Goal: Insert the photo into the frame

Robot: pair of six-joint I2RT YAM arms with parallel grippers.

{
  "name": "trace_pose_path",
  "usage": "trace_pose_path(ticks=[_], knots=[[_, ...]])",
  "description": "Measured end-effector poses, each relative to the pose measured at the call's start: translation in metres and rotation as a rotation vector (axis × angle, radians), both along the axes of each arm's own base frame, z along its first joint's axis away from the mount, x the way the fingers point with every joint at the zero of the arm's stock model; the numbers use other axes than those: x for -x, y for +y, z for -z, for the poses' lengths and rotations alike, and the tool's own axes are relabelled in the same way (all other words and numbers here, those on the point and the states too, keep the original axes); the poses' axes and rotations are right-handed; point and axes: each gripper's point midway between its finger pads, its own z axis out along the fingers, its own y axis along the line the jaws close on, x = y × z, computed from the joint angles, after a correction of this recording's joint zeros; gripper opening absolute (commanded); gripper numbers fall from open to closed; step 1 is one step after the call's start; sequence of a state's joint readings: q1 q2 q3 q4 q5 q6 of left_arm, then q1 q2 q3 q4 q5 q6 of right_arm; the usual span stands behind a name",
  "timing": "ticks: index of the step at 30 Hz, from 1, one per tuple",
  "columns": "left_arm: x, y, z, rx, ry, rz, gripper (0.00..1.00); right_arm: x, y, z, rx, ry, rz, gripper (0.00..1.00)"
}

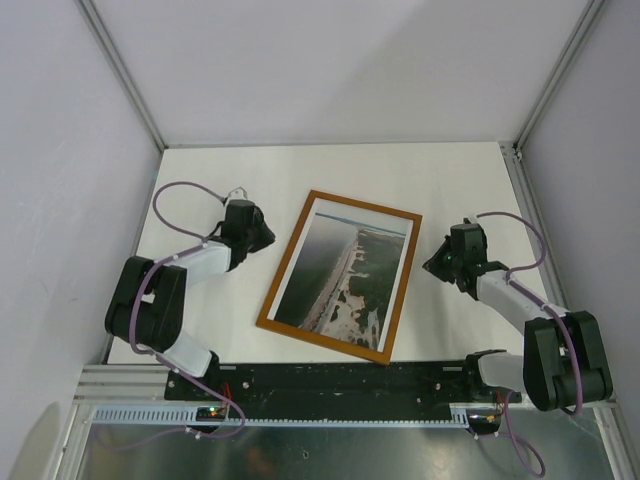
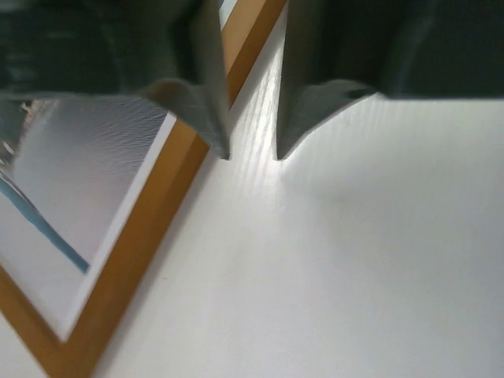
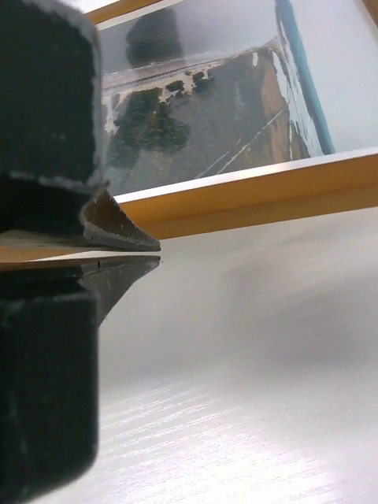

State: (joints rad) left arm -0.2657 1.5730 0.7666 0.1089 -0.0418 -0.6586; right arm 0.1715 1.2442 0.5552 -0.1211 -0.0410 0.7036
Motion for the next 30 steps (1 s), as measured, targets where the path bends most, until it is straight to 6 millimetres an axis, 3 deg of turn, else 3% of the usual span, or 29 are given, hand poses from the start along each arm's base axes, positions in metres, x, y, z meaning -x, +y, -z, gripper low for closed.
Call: trace_pose_path(ticks=[2,4,16,24,30], knots=[[0.007,0.007,0.006,-0.055,0.028,-0.028,0.08,0.000,-0.001,0.001,0.010,0.003,0.009,0.01],[0.015,0.011,0.013,-0.093,0.062,-0.044,0.02,0.001,0.002,0.004,0.017,0.011,0.009,0.00],[0.041,0.012,0.040,-0.162,0.159,-0.030,0.00,0.002,0.013,0.035,0.027,0.084,-0.001,0.00],[0.034,-0.013,0.040,-0.153,0.140,0.027,0.00,-0.041,0.030,0.033,-0.006,0.052,-0.025,0.00],[0.028,-0.015,0.040,-0.166,0.132,0.023,0.00,-0.078,0.033,0.032,0.000,0.035,-0.027,0.00]])
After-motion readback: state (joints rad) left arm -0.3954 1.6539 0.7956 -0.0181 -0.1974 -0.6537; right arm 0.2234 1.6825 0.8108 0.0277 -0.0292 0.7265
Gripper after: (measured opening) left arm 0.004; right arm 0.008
